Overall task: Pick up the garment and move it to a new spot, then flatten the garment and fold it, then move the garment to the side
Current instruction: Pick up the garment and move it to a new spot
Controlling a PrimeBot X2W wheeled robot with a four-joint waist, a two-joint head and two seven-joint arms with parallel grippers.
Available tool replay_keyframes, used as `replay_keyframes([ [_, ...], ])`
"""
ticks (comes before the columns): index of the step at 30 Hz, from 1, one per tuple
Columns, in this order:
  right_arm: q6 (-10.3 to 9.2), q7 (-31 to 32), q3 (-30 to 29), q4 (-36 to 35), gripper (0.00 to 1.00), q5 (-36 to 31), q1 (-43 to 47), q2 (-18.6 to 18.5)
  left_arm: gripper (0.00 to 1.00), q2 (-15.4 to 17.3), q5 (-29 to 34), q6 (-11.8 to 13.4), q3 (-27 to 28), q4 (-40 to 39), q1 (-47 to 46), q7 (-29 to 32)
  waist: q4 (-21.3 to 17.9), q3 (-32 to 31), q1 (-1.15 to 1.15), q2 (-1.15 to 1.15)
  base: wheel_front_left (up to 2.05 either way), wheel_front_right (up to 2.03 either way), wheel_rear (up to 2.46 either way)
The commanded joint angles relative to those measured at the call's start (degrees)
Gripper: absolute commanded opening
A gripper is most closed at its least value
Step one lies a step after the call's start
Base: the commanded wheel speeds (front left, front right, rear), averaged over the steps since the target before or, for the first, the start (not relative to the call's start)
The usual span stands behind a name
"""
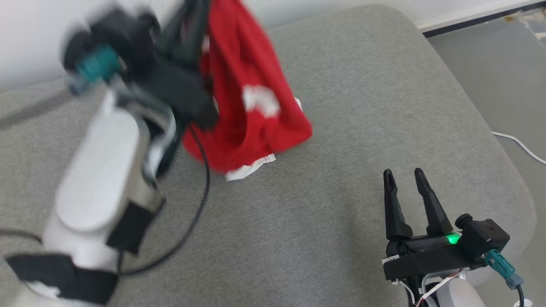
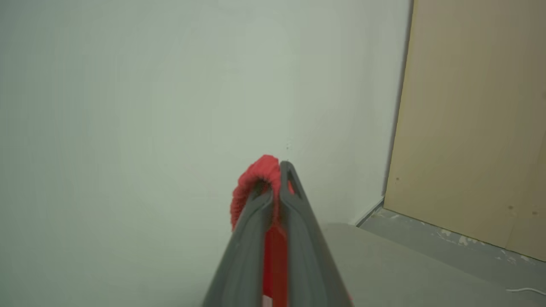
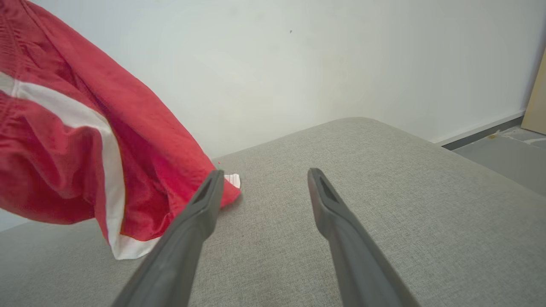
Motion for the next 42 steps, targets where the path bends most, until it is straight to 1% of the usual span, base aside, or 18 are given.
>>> replay_keyframes([
  [1,-0.1,-0.04,-0.03,0.08,1.0,-0.44,0.45,0.06,0.0,-0.24,-0.6,0.0,-0.37,0.97,3.1,-0.81,0.86,0.14,0.0,0.0,0.0,0.0,0.0],
  [8,-0.11,-0.04,0.5,0.07,1.0,-1.07,-0.14,0.04,0.0,-0.74,-2.81,0.38,-0.85,6.68,14.49,-5.04,3.29,0.79,0.0,0.0,0.0,0.0,0.0],
  [9,-0.11,-0.04,0.5,0.07,1.0,-1.07,-0.14,0.04,0.0,-0.74,-2.81,0.38,-0.85,6.68,14.49,-5.04,3.29,0.79,0.0,0.0,0.0,0.0,0.0],
  [14,-0.11,-0.04,0.94,0.16,1.0,-1.45,-0.3,0.03,0.0,-1.02,-4.51,0.53,-0.44,10.47,20.71,-7.97,4.64,0.77,0.0,0.0,0.0,0.0,0.0],
  [18,-0.11,-0.04,0.81,0.29,1.0,-1.94,0.08,0.04,0.0,-1.64,-5.6,0.38,-0.49,13.34,23.85,-9.66,5.71,0.35,0.0,0.0,0.0,0.0,0.0],
  [22,-0.11,-0.05,0.86,0.34,1.0,-2.46,0.51,0.03,0.0,-2.54,-6.08,0.16,0.09,14.84,24.5,-11.3,6.76,-0.48,0.0,0.0,0.0,0.0,0.0],
  [23,-0.11,-0.04,0.72,0.36,1.0,-2.59,0.69,0.04,0.11,-2.76,-5.94,0.2,0.36,14.77,24.35,-11.63,7.1,-0.84,0.0,0.0,0.0,0.0,0.0],
  [24,-0.11,-0.04,0.8,0.41,1.0,-2.68,0.84,0.04,0.92,-2.78,-5.7,0.2,0.65,14.68,24.24,-11.94,7.37,-1.17,0.0,0.0,0.0,0.0,0.0],
  [25,-0.11,-0.04,0.77,0.45,1.0,-2.76,0.97,0.03,1.0,-2.87,-5.42,0.2,0.91,14.49,24.16,-12.13,7.69,-1.59,0.0,0.0,0.0,0.0,0.0],
  [29,-0.11,-0.04,0.71,0.59,1.0,-2.96,1.91,0.04,1.0,-3.42,-4.61,0.22,2.39,13.13,25.42,-12.42,8.9,-3.36,0.0,0.0,0.0,0.0,0.0],
  [33,-0.1,-0.04,0.52,0.05,1.0,-3.58,2.24,0.03,1.0,-3.7,-3.19,0.48,5.38,9.16,28.38,-12.39,10.44,-4.85,0.0,0.0,0.0,0.0,0.0],
  [37,-0.11,-0.04,-0.04,-0.23,1.0,-3.98,2.99,0.01,1.0,-3.99,-0.66,0.67,9.6,3.95,32.38,-12.41,11.9,-6.36,0.0,0.0,0.0,0.0,0.0],
  [42,-0.11,-0.04,-0.67,-0.29,1.0,-4.87,3.55,0.02,1.0,-4.23,3.31,0.87,16.87,-2.81,39.55,-12.42,12.92,-8.04,0.0,0.0,0.0,0.0,0.0],
])
